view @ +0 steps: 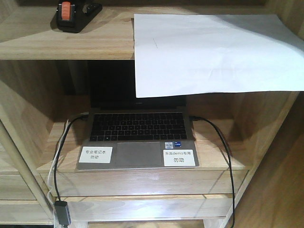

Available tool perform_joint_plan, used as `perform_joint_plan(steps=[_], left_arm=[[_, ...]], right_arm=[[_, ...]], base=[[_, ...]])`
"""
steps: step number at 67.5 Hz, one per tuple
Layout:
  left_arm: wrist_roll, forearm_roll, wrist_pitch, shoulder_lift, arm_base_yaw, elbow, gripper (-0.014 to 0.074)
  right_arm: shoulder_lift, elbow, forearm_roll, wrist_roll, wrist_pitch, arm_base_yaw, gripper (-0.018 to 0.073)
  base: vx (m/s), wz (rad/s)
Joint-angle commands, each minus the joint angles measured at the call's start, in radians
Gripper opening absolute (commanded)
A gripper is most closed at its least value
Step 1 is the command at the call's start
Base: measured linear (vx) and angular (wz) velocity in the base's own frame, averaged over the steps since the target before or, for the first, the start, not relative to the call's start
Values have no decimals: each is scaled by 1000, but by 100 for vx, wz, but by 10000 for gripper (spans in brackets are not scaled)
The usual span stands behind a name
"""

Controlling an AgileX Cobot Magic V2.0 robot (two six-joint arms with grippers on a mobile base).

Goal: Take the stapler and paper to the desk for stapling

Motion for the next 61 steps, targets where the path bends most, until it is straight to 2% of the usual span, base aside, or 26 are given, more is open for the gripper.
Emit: perform_joint_plan(steps=[1,61], left_arm=[[-6,-3,-70,-14,-5,29,-6],[-6,-3,-74,-14,-5,29,-6]], right_arm=[[-14,2,-1,-8,-72,-1,-9],[-14,3,-1,-8,-73,-1,-9]], base=[[0,0],[0,0]])
